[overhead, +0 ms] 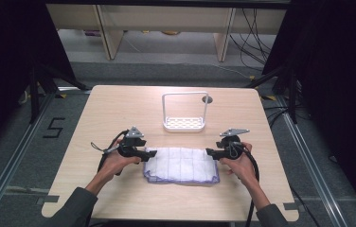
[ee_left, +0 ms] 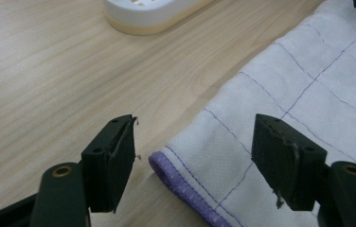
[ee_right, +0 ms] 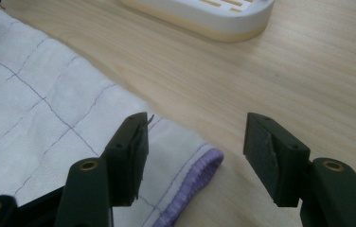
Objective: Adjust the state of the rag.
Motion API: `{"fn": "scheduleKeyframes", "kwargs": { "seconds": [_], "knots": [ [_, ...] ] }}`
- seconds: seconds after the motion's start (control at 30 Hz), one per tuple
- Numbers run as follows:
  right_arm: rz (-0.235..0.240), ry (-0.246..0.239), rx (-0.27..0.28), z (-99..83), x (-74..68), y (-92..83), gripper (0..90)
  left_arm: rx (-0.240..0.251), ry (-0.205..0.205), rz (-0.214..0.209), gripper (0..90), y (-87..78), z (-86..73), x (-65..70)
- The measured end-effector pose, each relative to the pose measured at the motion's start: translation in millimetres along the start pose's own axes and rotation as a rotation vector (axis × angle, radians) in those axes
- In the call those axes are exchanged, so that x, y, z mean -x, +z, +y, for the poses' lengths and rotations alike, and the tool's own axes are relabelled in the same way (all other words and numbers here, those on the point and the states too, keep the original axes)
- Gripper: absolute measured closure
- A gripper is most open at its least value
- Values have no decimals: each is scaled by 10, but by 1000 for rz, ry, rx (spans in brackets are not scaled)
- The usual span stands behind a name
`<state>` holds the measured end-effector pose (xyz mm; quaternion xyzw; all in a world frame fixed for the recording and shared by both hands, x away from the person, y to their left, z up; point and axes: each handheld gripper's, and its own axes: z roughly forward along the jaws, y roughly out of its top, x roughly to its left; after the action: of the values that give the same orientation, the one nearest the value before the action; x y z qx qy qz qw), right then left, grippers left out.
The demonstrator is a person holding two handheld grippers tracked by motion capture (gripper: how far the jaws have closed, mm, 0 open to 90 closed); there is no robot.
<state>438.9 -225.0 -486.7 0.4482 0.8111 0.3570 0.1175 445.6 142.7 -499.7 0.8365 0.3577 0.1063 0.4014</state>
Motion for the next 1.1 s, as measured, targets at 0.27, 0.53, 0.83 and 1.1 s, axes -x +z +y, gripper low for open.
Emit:
{"fn": "scheduleKeyframes", "kwargs": {
  "seconds": [0.27,0.53,0.83,1.1],
  "knots": [
    [-12,-13,-20,13,-6,61,406,3,-20,5,284,8,-4,-47],
    [-11,-31,3,7,0,100,411,-13,9,-7,318,46,-11,-51],
    [-17,-48,-44,-6,-11,168,468,-52,68,-18,450,137,-44,-8],
    [-20,-41,-77,-24,-62,187,604,-51,79,-47,679,116,-74,-3]
  ]
}}
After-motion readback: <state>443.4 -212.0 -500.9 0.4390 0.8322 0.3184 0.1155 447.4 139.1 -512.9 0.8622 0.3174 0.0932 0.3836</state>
